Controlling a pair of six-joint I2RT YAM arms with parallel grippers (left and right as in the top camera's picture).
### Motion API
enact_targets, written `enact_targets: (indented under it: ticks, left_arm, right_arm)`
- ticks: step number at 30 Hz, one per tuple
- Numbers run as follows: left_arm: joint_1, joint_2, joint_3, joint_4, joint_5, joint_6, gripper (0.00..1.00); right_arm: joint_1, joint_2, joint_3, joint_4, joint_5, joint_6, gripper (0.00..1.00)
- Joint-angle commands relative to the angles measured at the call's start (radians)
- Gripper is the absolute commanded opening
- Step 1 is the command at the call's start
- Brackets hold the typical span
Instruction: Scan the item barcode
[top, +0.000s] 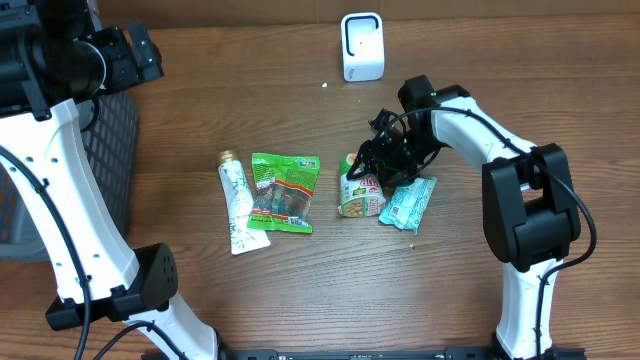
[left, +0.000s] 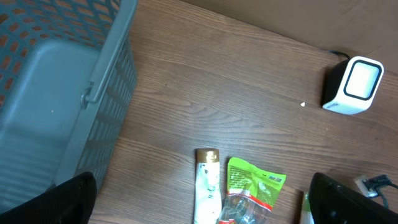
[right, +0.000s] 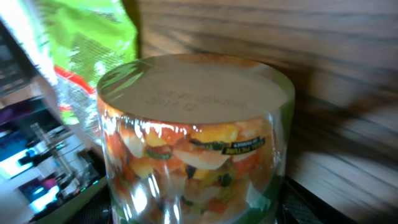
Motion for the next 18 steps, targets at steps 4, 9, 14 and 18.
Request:
enact_targets:
  ticks: [4,9,14,18]
  left_arm:
    - [0.002,-0.002,0.000,-0.002,-0.011,-0.014,1.00]
    - [0.002,-0.002,0.000,-0.002,-0.011,-0.014,1.00]
    - [0.002,-0.002,0.000,-0.002,-0.011,-0.014,1.00]
    - [0.002,-0.002,0.000,-0.002,-0.011,-0.014,1.00]
  right_arm:
    - [0.066,-0.069,0.146,-0.080,0.446,0.156,0.64]
    - [0.200,-0.072,0.202,-0.143,0.902,0.306,0.68]
    - [0.358,-0.045,0.192,-0.160,1.147,0.417,0.74]
    - [0.444,-0.004,0.191,-0.156,1.198,0.465,0.82]
